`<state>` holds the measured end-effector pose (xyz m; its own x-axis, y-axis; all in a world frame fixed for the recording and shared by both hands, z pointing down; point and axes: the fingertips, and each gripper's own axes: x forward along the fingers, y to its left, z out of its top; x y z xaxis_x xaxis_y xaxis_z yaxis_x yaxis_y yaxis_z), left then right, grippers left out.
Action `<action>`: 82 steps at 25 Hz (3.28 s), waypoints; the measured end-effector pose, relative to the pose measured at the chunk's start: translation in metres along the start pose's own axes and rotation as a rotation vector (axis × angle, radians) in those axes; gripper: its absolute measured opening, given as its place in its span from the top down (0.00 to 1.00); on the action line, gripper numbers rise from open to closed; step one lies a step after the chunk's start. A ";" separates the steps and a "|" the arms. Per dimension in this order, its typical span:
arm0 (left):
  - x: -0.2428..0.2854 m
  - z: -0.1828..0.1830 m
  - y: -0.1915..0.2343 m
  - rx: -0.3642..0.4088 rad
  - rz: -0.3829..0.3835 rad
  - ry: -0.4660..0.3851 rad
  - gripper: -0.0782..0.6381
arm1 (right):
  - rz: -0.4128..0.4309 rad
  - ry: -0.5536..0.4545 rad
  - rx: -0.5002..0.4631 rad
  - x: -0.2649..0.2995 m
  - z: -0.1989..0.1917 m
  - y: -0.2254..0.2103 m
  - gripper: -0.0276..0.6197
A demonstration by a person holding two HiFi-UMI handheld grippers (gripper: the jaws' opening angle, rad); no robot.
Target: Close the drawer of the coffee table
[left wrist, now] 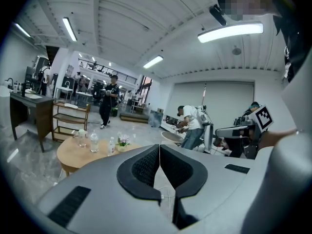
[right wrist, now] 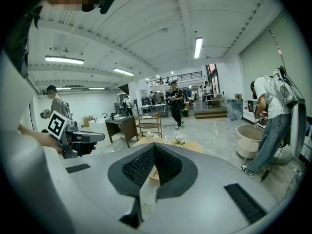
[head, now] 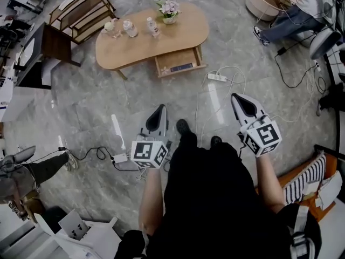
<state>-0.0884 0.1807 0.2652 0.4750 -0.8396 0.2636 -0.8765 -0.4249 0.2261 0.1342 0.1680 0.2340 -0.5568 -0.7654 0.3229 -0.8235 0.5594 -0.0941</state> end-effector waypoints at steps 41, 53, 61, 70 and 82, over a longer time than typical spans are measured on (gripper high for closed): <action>0.218 -0.053 0.137 -0.127 0.088 0.288 0.87 | 0.424 0.338 0.397 0.254 -0.150 -0.166 0.81; 0.290 -0.157 0.201 -0.145 0.108 0.405 0.87 | 0.498 0.518 0.239 0.340 -0.256 -0.203 0.68; 0.316 -0.254 0.254 -0.159 0.109 0.473 0.87 | 0.492 0.631 0.091 0.386 -0.356 -0.225 0.64; 0.336 -0.352 0.303 -0.116 0.104 0.572 0.76 | 0.486 0.744 -0.050 0.414 -0.443 -0.251 0.60; 0.333 -0.444 0.344 -0.082 0.135 0.706 0.49 | 0.537 0.873 -0.216 0.444 -0.530 -0.258 0.59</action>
<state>-0.1972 -0.0948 0.8476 0.3247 -0.4521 0.8307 -0.9355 -0.2829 0.2117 0.1573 -0.1474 0.9012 -0.5008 0.0484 0.8642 -0.4064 0.8684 -0.2841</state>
